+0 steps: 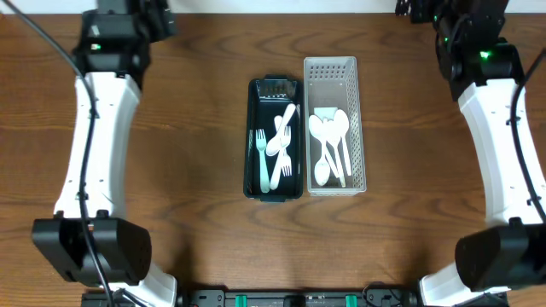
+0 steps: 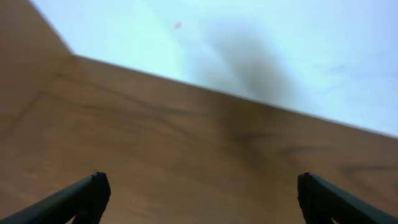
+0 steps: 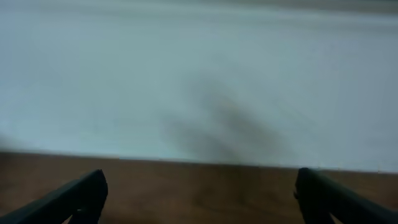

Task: Pack container

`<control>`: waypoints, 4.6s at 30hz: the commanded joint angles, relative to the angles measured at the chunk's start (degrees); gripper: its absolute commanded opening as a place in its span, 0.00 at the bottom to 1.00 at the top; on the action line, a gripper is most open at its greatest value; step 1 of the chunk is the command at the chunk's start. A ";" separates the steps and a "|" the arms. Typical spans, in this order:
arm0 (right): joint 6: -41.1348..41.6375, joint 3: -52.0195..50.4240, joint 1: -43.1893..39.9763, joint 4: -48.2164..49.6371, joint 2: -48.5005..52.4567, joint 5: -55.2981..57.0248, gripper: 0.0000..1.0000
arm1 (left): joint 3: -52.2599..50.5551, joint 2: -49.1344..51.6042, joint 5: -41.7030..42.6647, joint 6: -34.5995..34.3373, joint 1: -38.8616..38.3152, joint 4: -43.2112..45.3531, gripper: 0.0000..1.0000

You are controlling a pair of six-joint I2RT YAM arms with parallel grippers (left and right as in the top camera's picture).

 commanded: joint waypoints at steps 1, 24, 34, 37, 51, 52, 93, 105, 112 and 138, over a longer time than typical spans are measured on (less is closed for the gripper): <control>-3.52 -0.55 -0.26 -2.62 0.68 0.74 0.99 | -0.66 -3.08 0.59 4.20 0.87 -0.61 0.98; -3.52 -67.19 -0.33 32.09 -45.90 1.70 0.99 | -60.96 -62.23 1.62 4.24 -1.57 12.66 0.98; -3.69 -74.95 -0.15 15.37 -66.73 7.65 0.99 | -74.69 -86.62 1.62 5.01 -1.75 10.80 0.98; -3.69 -74.95 -0.15 8.02 -69.13 7.61 0.99 | -74.71 -88.70 1.62 5.01 -1.75 10.51 0.98; -3.69 -74.95 -0.15 -17.86 -68.85 7.61 0.99 | -74.71 -89.15 1.64 4.98 -3.78 5.40 0.98; -3.69 -74.95 -0.15 -19.32 -68.85 7.61 0.99 | -74.71 -89.15 1.64 4.98 -3.78 4.63 0.98; 9.20 -98.92 1.73 16.63 -99.06 7.89 0.99 | -74.71 -89.15 1.64 4.98 -3.78 -20.79 0.98; 9.81 -98.90 1.03 16.83 -99.06 7.87 0.99 | -74.71 -89.15 1.64 4.98 -3.78 -20.79 0.98; 9.81 -98.90 1.03 16.83 -99.06 7.87 0.99 | -74.71 -89.15 1.64 4.98 -3.78 -20.79 0.98; 9.81 -98.90 1.03 16.85 -99.03 7.87 0.99 | -74.71 -89.15 1.64 4.98 -3.78 -20.79 0.98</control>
